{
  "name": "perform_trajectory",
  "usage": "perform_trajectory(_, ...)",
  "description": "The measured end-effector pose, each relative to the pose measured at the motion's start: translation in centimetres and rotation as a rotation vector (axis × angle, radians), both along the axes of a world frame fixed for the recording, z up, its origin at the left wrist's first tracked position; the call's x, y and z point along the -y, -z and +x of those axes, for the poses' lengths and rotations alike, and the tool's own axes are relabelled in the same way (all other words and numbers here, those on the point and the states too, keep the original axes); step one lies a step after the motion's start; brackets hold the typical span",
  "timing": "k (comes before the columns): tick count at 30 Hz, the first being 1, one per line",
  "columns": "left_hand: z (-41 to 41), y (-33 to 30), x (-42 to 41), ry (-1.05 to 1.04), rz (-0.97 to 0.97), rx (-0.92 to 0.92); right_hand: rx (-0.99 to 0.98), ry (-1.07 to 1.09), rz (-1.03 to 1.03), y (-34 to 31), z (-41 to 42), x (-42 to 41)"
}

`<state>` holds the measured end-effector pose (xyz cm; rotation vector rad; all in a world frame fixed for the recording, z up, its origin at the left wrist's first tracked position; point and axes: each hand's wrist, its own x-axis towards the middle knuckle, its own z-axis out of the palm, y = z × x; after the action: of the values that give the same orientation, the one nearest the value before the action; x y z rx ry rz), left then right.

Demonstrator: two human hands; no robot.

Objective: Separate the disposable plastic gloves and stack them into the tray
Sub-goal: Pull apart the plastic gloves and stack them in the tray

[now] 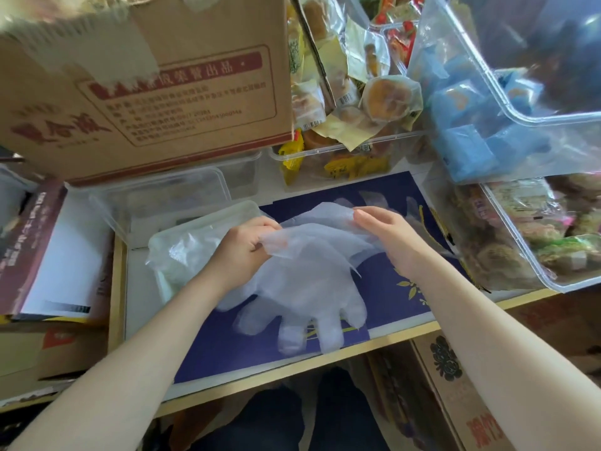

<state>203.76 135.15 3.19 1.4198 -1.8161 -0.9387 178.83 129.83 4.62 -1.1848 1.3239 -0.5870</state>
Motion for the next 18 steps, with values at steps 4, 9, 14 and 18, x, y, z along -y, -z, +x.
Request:
perform_trajectory(4, 0.7, -0.9, 0.2, -0.062, 0.183, -0.127, 0.065, -0.012, -0.048, -0.8, 0.0, -0.6)
perform_trajectory(9, 0.6, -1.1, 0.0, -0.238, 0.396, -0.300, 0.114, 0.092, -0.109, -1.9, 1.8, -0.8)
perform_trajectory(14, 1.2, -0.8, 0.5, -0.505, 0.517, -0.395, 0.048, 0.394, -0.094, -1.7, 1.9, -1.2)
perform_trajectory(18, 1.7, -0.6, 0.9, -0.626, 0.621, -0.397, 0.175, 0.552, 0.023, -2.9, 0.9, -2.0)
